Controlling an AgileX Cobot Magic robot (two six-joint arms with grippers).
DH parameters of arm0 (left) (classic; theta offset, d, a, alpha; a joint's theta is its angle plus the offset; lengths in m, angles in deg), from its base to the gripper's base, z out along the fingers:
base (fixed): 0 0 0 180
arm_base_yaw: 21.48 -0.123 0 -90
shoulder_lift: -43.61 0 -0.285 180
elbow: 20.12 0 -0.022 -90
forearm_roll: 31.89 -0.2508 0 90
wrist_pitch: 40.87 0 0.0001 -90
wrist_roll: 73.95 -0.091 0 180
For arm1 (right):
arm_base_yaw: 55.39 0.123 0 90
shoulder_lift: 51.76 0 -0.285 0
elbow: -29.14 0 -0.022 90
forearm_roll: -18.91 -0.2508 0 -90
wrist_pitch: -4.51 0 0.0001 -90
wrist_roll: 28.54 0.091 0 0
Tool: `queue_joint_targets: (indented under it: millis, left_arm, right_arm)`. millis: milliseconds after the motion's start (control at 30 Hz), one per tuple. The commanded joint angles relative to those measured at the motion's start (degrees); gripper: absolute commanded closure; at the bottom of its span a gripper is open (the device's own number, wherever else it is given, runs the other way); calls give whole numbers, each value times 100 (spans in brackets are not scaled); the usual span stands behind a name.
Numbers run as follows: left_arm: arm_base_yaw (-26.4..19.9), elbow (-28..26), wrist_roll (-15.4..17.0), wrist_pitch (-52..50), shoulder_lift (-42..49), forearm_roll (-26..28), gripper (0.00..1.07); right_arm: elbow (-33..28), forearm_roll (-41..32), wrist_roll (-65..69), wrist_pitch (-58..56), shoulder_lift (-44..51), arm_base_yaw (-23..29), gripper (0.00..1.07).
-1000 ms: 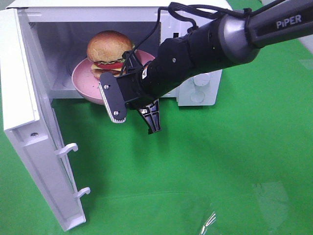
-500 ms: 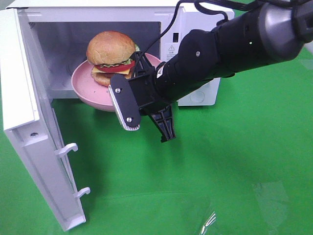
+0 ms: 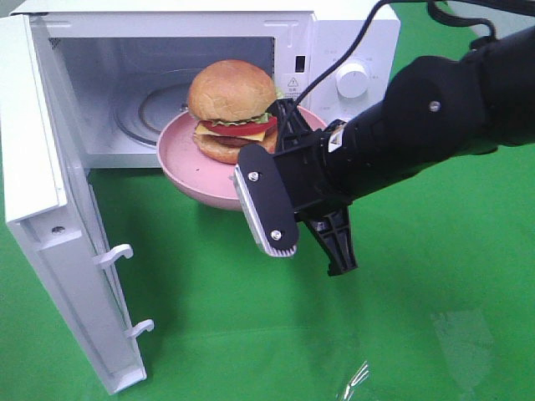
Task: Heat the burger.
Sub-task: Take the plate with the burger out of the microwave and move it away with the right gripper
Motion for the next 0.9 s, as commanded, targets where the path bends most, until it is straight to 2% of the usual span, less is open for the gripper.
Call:
queue_joint_targets:
  millis: [33,133,200,300,367,500,600,667,900]
  left_arm:
    - [-17,17,6,-34,92,11,10]
    - [-17,17,6,-34,92,11,10]
    - [-17,17,6,-34,92,11,10]
    - [-17,17,6,-34,92,11,10]
    - [-17,17,6,-34,92,11,10]
    - [-17,17,6,-34,92,11,10]
    - [-17,17,6,-34,92,11,10]
    - [-17,17,6,-34,92,11,10]
    - [-17,17,6,-34,92,11,10]
  right_arm:
    - [-510,258,178,504,647,-52,107]
    - [-636,361,286,504,779,-52,107]
    - [-1094,762,745,487,1318,-52,107]
    - [-1203,877,882,487,1473,-52,107]
    - [-1553,1301,1409,361,2063,-52,107]
    - [-1856,1805,1862,-6,2647,-52,107]
    - [-1914,1937,1977,-92,2773,-52,107]
    - [-2126,2452,2590,-579,3375,-52,107]
    - [-2229,3226,3718,-1570,4297,-52,107]
